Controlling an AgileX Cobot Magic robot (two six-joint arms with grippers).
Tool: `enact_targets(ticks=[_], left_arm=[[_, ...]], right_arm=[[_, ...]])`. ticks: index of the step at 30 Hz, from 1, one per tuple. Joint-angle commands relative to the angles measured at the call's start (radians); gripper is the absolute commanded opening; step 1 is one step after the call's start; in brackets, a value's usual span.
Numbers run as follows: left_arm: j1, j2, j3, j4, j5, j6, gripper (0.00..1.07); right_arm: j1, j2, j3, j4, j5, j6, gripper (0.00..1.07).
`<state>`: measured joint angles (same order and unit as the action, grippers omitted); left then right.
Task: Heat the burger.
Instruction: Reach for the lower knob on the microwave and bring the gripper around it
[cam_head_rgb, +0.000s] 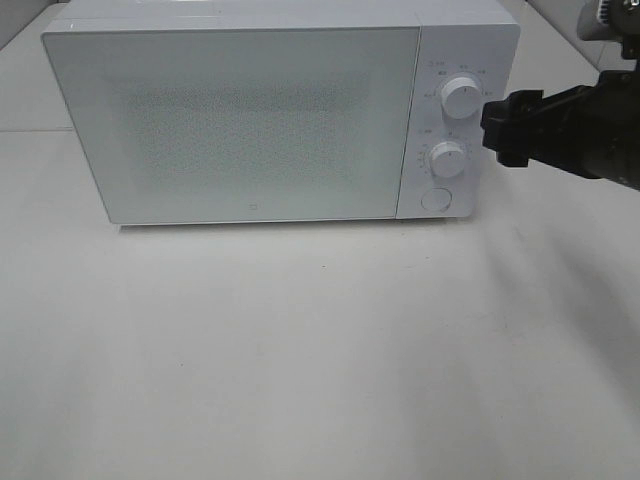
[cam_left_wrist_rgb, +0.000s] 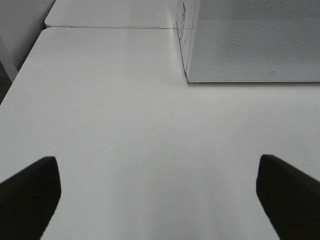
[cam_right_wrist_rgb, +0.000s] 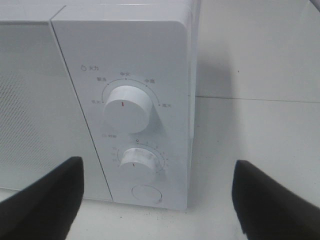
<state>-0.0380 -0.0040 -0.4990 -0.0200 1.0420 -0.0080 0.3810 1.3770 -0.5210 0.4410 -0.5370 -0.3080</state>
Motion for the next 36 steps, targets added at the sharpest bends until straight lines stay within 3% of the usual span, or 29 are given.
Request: enact_targets(ticks=[1, 3, 9, 21, 36], left_arm=[[0.006, -0.027, 0.002, -0.008, -0.005, 0.000, 1.03], [0.006, -0.027, 0.002, -0.008, -0.005, 0.000, 1.03], [0.006, -0.027, 0.002, -0.008, -0.005, 0.000, 1.03], [0.006, -0.027, 0.002, -0.008, -0.005, 0.000, 1.03], [0.006, -0.027, 0.002, -0.008, -0.005, 0.000, 1.03]], right_arm=[[0.029, 0.012, -0.001, 0.093, -0.071, -0.091, 0.76], [0.140, 0.061, -0.001, 0.264, -0.218, -0.214, 0.76], [0.262, 0.137, -0.001, 0.438, -0.403, -0.275, 0.76], [0.297, 0.263, -0.013, 0.450, -0.428, -0.169, 0.85], [0.282, 0.427, -0.099, 0.402, -0.484, -0.120, 0.82]])
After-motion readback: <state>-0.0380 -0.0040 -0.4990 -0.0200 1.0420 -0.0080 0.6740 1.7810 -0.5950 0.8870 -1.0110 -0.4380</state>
